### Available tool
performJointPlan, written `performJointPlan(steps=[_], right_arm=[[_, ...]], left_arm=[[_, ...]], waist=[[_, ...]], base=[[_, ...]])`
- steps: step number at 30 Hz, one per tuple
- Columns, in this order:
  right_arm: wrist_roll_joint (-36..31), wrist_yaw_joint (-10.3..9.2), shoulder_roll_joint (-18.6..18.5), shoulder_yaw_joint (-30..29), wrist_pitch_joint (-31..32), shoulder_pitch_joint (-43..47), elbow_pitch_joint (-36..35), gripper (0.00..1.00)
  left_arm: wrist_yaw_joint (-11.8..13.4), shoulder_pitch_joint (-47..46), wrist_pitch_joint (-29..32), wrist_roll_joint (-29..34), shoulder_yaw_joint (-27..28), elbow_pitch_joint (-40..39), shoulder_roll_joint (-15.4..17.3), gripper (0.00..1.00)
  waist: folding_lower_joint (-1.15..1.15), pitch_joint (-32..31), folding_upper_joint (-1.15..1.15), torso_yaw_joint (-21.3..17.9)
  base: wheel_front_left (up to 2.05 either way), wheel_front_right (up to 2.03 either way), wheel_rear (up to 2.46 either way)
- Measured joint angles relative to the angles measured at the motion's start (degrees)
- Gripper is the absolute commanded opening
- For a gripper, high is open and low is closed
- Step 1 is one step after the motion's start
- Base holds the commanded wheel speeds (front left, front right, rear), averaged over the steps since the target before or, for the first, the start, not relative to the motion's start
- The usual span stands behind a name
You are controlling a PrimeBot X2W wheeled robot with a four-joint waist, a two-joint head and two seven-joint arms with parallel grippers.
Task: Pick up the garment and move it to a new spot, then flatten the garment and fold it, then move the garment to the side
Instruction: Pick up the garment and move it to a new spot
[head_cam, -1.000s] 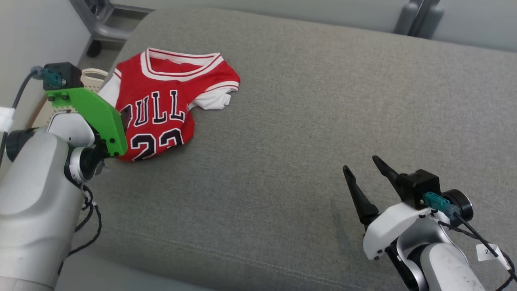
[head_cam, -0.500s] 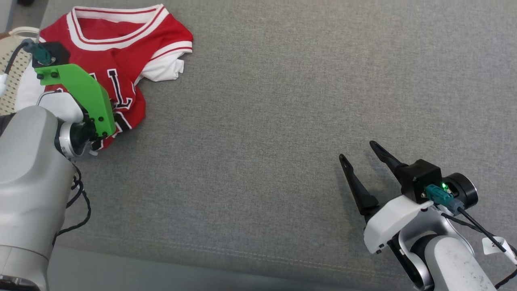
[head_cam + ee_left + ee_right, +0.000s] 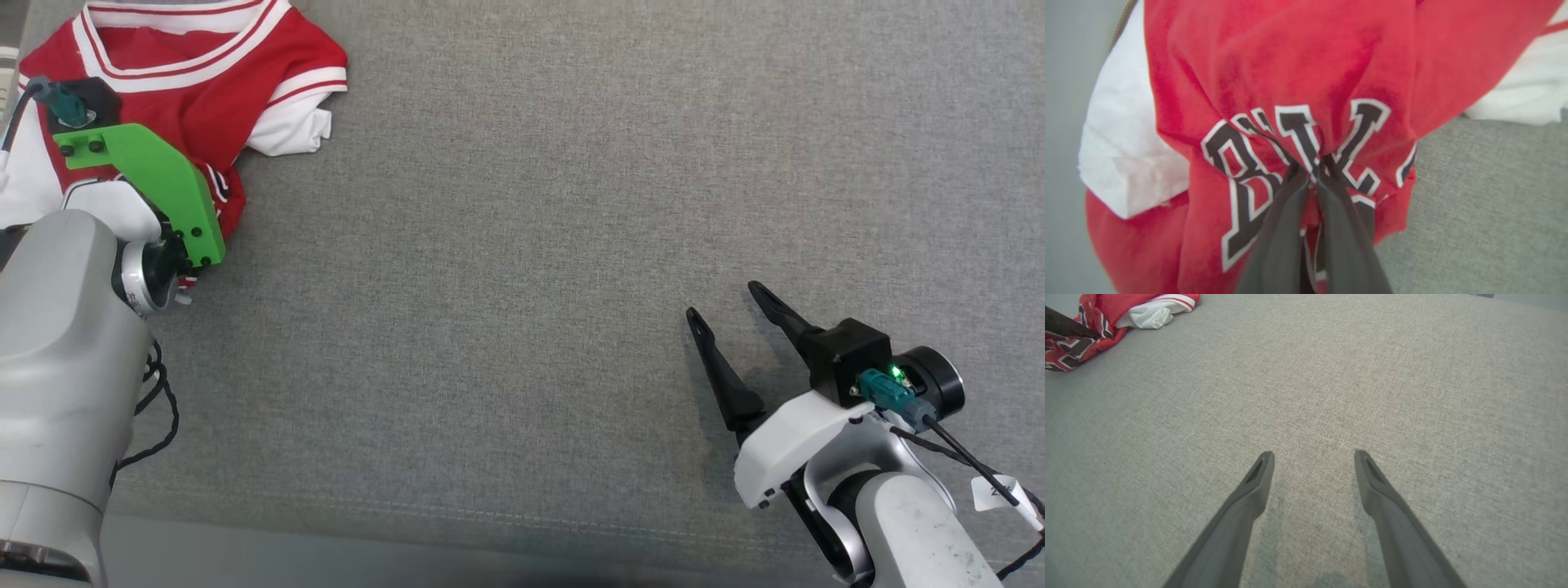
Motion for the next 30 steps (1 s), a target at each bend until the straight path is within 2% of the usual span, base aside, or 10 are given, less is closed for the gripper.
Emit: performJointPlan(steps=[7,15,22,30], right_arm=[[0.8,0.0,1.5,1.4,-2.0,-0.6,3.3,1.0],[2.2,0.0,3.2,2.1,-5.1,-0.6,8.1,1.0],[3.1,0.0,4.1,2.3,-7.1,0.2,11.3,1.0],[4.0,0.0,4.5,2.5,-8.7,0.4,13.1,1.0]], left_arm=[[-1.8,-1.9,-4.6,1.3,-1.2,-0.5,0.1,0.0],[-3.1,-4.9,-9.6,4.1,-3.4,-5.2,-0.4,0.0],[-5.2,-5.8,-12.1,4.6,-5.4,-11.3,-3.3,0.0],[-8.3,-5.5,-13.1,6.9,-10.7,-17.2,-6.9,0.0]], waist=[[0.0,-3.1,0.0,-0.4],[-0.01,-8.5,0.0,-2.0],[-0.01,-13.2,0.0,-5.1],[-0.01,-16.4,0.0,-10.4]], base=[[0.0,0.0,0.0],[0.0,0.0,0.0],[0.0,0.0,0.0],[0.0,0.0,0.0]])
